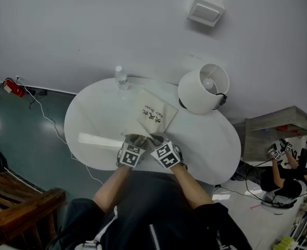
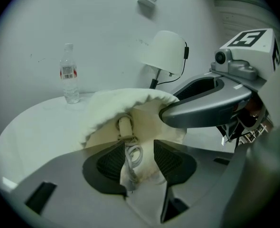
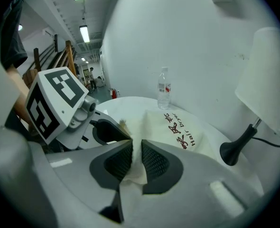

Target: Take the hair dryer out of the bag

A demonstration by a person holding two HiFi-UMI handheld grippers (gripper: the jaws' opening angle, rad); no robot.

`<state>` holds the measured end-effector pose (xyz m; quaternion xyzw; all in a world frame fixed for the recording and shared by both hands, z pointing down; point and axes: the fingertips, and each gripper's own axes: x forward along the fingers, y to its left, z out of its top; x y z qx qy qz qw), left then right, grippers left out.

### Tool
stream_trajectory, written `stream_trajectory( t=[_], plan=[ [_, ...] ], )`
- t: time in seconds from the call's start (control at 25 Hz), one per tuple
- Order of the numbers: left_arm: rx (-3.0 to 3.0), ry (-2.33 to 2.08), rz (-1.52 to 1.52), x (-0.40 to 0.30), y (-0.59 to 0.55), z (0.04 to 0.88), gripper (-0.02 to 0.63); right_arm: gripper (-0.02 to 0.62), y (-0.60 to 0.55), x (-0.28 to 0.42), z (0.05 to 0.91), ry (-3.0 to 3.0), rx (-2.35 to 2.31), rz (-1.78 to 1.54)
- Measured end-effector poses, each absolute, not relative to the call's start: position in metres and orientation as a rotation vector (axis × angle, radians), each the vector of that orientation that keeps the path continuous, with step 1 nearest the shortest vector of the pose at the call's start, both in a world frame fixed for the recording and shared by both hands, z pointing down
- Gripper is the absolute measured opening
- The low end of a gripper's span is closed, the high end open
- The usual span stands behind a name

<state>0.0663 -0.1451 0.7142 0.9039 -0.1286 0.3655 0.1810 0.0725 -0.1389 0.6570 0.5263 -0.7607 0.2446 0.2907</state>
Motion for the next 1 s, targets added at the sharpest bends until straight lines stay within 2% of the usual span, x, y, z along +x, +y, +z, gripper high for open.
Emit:
stream_trajectory(
  t=[1.0],
  plan=[
    [2.466,-0.329,1.246,0.07,-0.151,0.774,0.184,0.043,-0.133,0.079,0.651,-2.032,1.395,0.677]
  ],
)
